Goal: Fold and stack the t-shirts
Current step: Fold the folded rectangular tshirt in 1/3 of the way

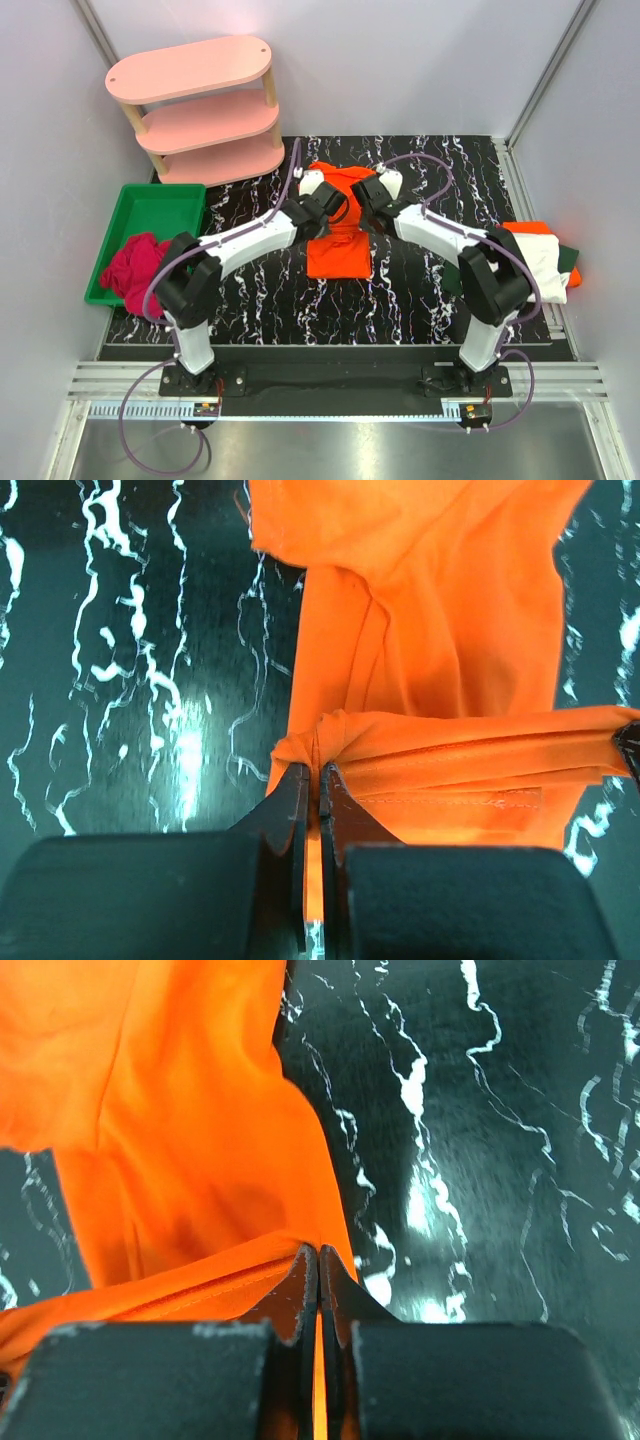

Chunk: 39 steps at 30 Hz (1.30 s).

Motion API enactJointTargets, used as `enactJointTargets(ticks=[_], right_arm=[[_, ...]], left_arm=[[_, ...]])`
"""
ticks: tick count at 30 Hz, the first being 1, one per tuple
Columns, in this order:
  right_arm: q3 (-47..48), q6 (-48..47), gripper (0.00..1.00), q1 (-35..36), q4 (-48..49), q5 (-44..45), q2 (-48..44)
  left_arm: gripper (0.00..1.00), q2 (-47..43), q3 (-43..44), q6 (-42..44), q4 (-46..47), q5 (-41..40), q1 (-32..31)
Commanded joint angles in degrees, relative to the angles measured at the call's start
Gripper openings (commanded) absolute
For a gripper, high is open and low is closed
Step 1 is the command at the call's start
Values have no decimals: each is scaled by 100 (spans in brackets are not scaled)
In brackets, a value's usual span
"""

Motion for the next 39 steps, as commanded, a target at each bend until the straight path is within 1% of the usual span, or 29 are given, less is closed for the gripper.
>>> enactJointTargets(ticks=[1,7,14,15,16,17,18,19,20,21,22,24,26,27,28,29,31,32,34,35,36,37,38,39], right_arm=[[380,-214,0,-242,-80,251,445],[836,-266,0,-312,-36,190,1025],[1259,-328,0,-321,-36,198,1343],[1285,-389,12,-330,-44,216,1351],[1311,-407,24,-322,-44,216,1334],[1320,-433,32,-321,-44,242,1317],[1321,-460,48,-321,-36,277,1221],[1303,-486,54,-321,8,286,1168],[1294,-521,60,-321,52,277,1115],[1294,-556,65,-313,70,286,992],[1277,-574,67,-313,61,295,939],[1215,-609,67,-313,87,295,694],[1057,-609,64,-295,114,181,526],[918,-601,61,-243,122,163,351],[829,-592,55,-216,149,146,254],[741,-566,52,-172,166,119,166],[486,-557,40,-32,210,58,-80],[399,-539,26,29,228,32,-212],[187,-504,8,188,263,-82,-292],[126,-452,0,232,289,-126,-335],[21,-408,0,250,298,-197,-345],[-32,-372,0,311,351,-310,-336],[-85,-346,0,337,386,-346,-319],[-121,-346,0,355,421,-381,-292]], left_arm=[[0,299,315,355,-170,-113,272],[0,677,421,399,-99,27,492],[0,950,658,504,-81,168,685],[1,967,693,513,-90,186,712],[9,976,745,531,-82,186,729],[25,959,763,583,-90,186,738],[34,959,790,610,-82,195,747],[45,915,842,636,-73,186,747],[69,880,860,645,-73,168,747],[75,854,860,645,-64,151,747],[79,766,869,654,-55,151,747],[85,643,852,636,-64,142,747],[85,424,720,540,-55,159,738],[85,344,589,505,-55,168,730],[85,283,527,461,-46,177,721],[84,125,439,391,-55,194,677],[80,-33,176,320,-29,212,607],[78,-165,79,285,32,169,511],[66,-271,-158,215,85,194,414],[59,-306,-238,188,146,256,343],[46,-307,-378,171,191,317,317],[21,-298,-422,118,226,379,299],[5,-272,-466,83,270,501,281],[0,-219,-545,56,279,563,281]])
